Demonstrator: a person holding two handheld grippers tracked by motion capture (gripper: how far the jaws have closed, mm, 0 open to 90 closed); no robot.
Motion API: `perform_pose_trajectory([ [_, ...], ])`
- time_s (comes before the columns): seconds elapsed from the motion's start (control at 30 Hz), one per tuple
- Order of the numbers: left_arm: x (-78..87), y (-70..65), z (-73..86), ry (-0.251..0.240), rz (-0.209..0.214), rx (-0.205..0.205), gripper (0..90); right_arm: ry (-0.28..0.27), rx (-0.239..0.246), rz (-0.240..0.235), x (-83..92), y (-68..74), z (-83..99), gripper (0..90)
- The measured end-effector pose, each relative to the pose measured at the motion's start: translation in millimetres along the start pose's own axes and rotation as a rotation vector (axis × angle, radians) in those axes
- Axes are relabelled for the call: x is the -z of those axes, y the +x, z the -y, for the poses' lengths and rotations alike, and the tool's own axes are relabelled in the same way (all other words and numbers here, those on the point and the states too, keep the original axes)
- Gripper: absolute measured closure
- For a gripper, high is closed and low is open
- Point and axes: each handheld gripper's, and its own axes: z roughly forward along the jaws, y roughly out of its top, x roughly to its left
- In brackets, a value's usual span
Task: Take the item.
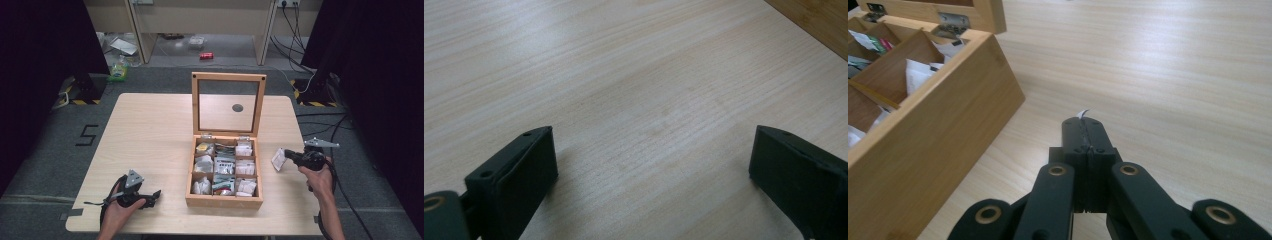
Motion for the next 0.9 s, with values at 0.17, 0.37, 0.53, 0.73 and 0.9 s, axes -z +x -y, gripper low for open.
perform_pose_trajectory([
  [0.17,0.0,0.0,0.0,0.0,0.0,0.0,4.5,0.011,-0.021,0.015,0.3,-4.5,3.8,90.0],
  [0.37,0.0,0.0,0.0,0.0,0.0,0.0,4.5,0.03,-0.016,0.03,-1.5,-8.2,8.4,90.0],
  [0.53,0.1,0.1,-0.1,0.001,0.0,-0.001,4.5,0.05,-0.024,0.034,-5.2,-9.1,12.9,90.0],
  [0.73,0.0,0.0,0.0,0.0,0.0,0.0,4.5,0.06,-0.031,0.034,-6.8,-9.8,16.4,90.0],
  [0.9,0.0,0.1,0.0,0.0,0.0,-0.001,4.5,0.066,-0.029,0.033,-8.5,-11.1,18.3,90.0],
])
